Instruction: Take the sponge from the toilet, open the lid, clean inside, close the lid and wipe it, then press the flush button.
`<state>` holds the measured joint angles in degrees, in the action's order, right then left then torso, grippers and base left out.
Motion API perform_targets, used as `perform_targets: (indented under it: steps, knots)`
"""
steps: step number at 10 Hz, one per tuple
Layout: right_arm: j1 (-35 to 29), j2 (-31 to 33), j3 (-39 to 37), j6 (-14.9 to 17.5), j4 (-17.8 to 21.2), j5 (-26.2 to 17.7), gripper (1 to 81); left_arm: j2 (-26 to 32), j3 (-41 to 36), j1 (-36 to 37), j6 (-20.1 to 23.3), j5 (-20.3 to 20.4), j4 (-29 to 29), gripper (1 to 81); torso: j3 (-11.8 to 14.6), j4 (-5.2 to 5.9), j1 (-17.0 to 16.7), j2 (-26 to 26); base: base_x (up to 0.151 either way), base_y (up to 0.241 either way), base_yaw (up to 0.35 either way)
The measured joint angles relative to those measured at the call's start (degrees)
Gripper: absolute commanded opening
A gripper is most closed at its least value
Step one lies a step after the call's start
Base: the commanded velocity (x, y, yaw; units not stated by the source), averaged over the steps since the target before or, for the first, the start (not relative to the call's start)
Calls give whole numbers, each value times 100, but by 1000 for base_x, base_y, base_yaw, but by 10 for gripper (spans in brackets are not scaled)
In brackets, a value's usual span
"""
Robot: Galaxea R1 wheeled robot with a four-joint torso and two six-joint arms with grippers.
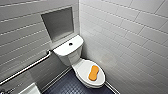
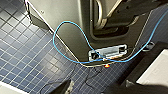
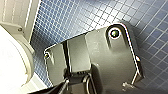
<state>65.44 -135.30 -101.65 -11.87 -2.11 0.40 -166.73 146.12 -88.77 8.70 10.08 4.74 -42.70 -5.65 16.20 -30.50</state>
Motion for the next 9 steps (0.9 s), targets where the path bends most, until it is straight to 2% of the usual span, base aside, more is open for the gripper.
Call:
perform_targets:
  steps: [4, 9]
  knots:
    - [-530, -22, 0, -20, 121, -150, 811, -107, 38, -4, 2, -13, 0, 811, -4, 0, 542, -867, 0, 0, 0]
    - [-758, -50, 49, -129, 145, -188, 811, -205, 68, -122, 2, -44, 5, 811, -48, -2, 1193, -1904, 0, 0, 0]
